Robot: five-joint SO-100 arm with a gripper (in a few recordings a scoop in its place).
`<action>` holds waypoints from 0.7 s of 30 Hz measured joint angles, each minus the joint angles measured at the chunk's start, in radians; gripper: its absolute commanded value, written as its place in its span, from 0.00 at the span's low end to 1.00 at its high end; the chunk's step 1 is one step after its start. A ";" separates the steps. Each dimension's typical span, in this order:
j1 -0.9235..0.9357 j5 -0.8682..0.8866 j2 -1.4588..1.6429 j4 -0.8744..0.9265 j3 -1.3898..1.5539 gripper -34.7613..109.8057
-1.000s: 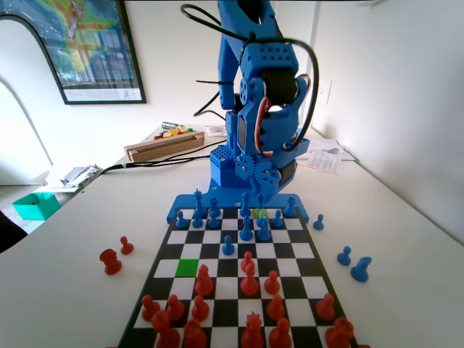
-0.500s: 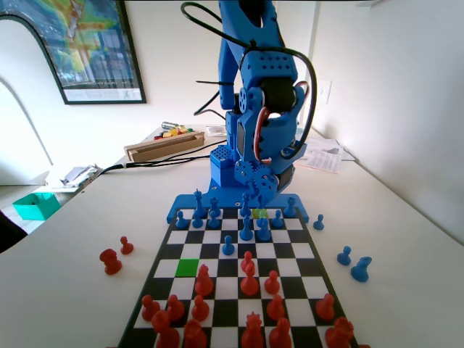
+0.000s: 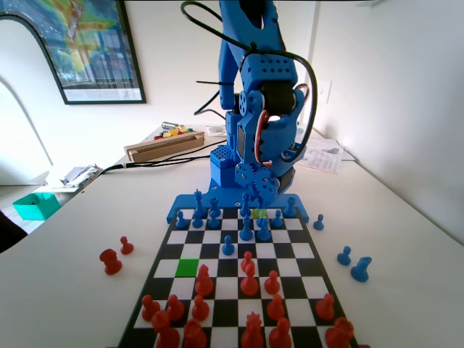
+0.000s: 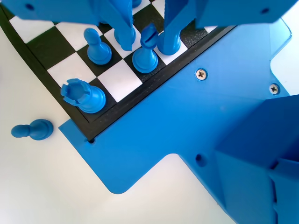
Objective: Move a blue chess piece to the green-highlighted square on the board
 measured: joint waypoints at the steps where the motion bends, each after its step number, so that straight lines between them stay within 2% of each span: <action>1: 0.000 0.000 -0.009 0.000 0.000 0.30; 21: -0.018 -0.026 -0.012 -0.012 0.000 0.25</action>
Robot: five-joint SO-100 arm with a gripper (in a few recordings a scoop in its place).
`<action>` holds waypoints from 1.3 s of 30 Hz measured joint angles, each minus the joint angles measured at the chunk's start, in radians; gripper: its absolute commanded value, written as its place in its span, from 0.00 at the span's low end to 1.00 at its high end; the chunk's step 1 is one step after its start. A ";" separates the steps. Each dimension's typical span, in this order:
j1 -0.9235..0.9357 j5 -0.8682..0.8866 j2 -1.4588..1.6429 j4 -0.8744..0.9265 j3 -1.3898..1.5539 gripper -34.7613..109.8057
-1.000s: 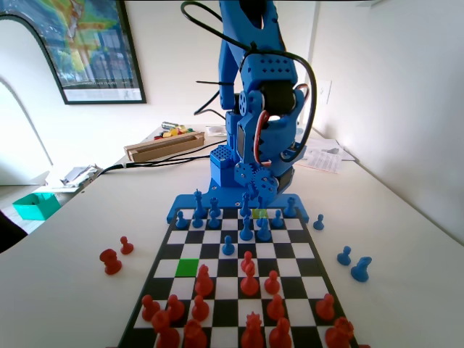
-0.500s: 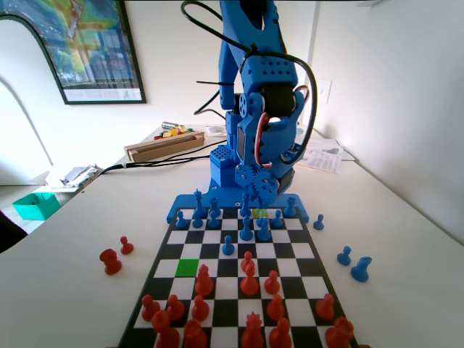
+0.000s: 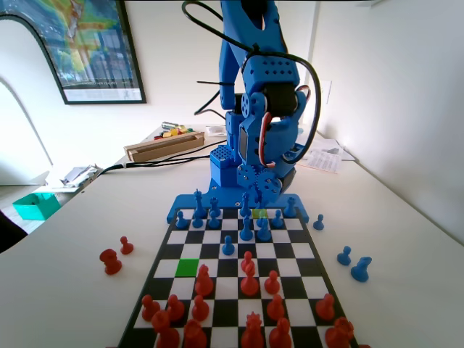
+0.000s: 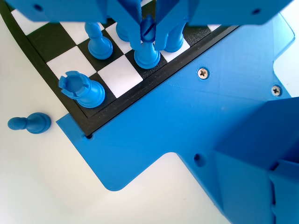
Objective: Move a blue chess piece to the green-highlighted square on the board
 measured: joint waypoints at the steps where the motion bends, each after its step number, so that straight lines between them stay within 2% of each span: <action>1: 0.000 -0.005 0.000 0.000 0.000 0.25; 8: -0.012 -0.014 0.000 0.032 0.000 0.25; 21: 0.014 -0.034 0.066 0.261 -0.187 0.25; 30: 0.132 -0.101 0.107 0.399 -0.324 0.25; 39: 0.304 -0.190 0.054 0.453 -0.477 0.25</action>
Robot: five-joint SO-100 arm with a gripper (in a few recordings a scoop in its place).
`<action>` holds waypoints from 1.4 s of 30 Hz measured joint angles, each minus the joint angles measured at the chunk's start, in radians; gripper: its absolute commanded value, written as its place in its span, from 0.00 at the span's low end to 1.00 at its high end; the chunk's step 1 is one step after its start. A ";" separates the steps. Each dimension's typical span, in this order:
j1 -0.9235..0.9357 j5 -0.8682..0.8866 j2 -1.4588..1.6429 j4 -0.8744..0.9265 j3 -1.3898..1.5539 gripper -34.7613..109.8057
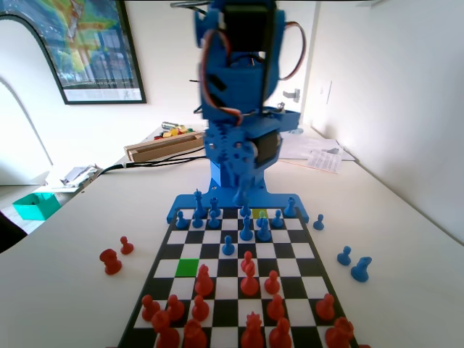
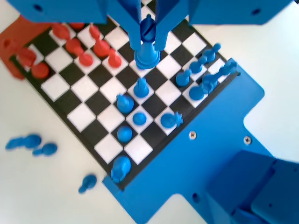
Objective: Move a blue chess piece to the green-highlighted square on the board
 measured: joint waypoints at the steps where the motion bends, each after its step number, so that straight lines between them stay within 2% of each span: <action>1: 0.015 -0.005 -0.018 0.002 -0.021 0.25; 16: 0.202 -0.060 -0.351 0.015 -0.359 0.25; 42: 0.273 -0.083 -0.638 -0.094 -0.495 0.25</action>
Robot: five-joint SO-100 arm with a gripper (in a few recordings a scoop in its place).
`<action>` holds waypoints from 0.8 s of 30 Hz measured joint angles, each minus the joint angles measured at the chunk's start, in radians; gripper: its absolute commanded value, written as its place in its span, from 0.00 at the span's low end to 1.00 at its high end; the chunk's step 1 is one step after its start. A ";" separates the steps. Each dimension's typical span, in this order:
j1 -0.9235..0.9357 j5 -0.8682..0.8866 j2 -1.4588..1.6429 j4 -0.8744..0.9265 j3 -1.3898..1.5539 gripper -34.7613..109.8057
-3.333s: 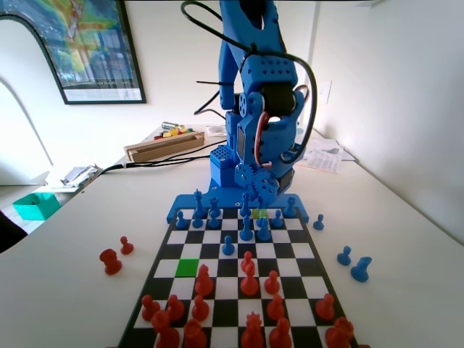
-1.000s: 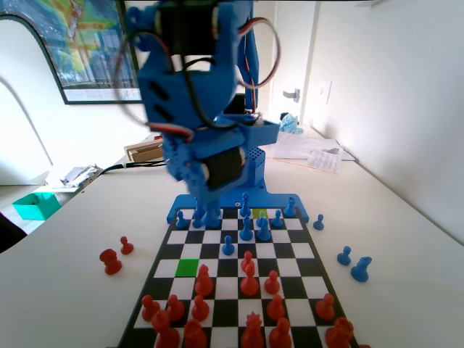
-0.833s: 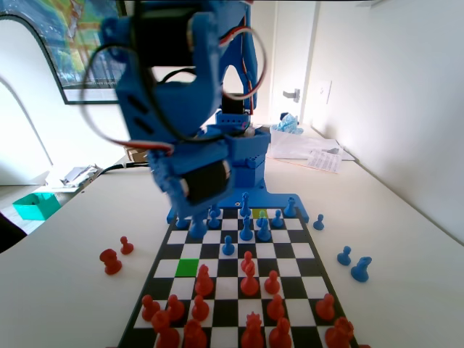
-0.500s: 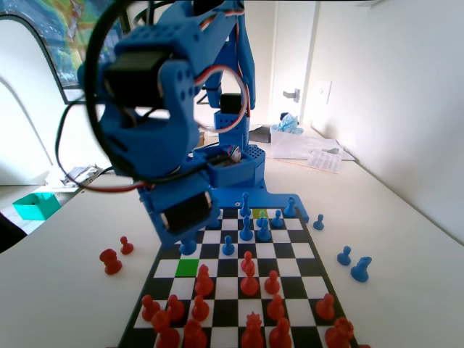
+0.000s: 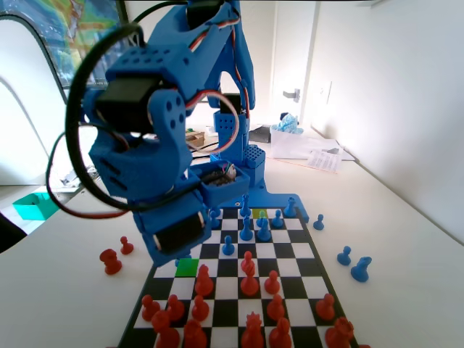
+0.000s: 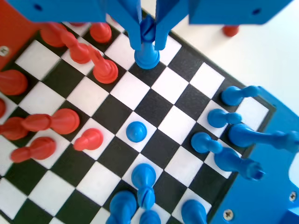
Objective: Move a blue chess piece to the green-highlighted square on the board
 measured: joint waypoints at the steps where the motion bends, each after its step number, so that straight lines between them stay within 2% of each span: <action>1: 0.000 0.000 -0.005 -0.008 0.000 0.25; 24: 0.000 -0.012 -0.032 -0.074 0.037 0.25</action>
